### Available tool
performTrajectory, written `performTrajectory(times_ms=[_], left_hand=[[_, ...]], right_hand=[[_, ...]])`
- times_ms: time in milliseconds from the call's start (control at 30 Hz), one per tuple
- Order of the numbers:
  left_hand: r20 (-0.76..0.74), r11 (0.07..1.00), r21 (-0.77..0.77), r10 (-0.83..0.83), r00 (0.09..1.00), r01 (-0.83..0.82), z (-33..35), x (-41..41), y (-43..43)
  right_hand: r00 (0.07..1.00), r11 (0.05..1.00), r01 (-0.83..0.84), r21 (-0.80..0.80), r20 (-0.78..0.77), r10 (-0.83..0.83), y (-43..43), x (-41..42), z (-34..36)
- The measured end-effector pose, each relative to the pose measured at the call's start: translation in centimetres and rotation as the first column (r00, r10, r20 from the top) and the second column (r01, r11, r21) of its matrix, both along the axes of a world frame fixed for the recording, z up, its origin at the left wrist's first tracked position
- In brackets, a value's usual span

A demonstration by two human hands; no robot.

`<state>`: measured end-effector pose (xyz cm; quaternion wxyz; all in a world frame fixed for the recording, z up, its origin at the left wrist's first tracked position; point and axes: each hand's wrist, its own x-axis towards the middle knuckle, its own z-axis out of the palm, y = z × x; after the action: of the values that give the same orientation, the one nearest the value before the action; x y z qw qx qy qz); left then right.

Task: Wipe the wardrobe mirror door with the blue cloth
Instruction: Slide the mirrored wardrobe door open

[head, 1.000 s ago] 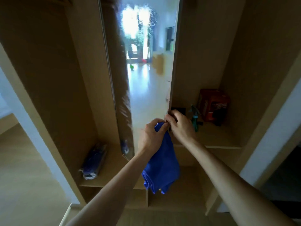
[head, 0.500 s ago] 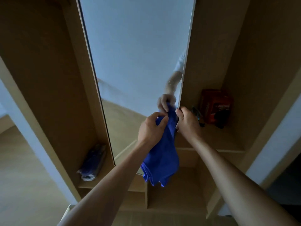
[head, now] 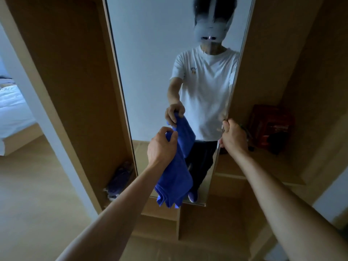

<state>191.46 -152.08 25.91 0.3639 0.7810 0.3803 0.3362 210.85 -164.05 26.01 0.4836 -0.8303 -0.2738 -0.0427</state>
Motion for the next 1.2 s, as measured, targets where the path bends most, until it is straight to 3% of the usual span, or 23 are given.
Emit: performTrajectory(times_ms=[500, 767, 1200], left_hand=[[-0.077, 0.952, 0.000, 0.305, 0.949, -0.306, 0.3, -5.2, 6.0], [-0.109, 0.970, 0.118, 0.227, 0.968, -0.214, 1.6, -5.9, 8.6], [-0.136, 0.983, 0.106, 0.164, 0.977, -0.151, 1.2, -3.6, 12.3]], right_hand=[[1.000, 1.000, 0.002, -0.010, -0.014, -0.002, 0.5, 0.3, 0.5], [0.998, 1.000, 0.011, 0.026, -0.054, -0.009, 0.8, 0.1, 0.5], [0.991, 0.990, 0.131, -0.052, -0.009, -0.132, 2.4, 0.7, 1.2]])
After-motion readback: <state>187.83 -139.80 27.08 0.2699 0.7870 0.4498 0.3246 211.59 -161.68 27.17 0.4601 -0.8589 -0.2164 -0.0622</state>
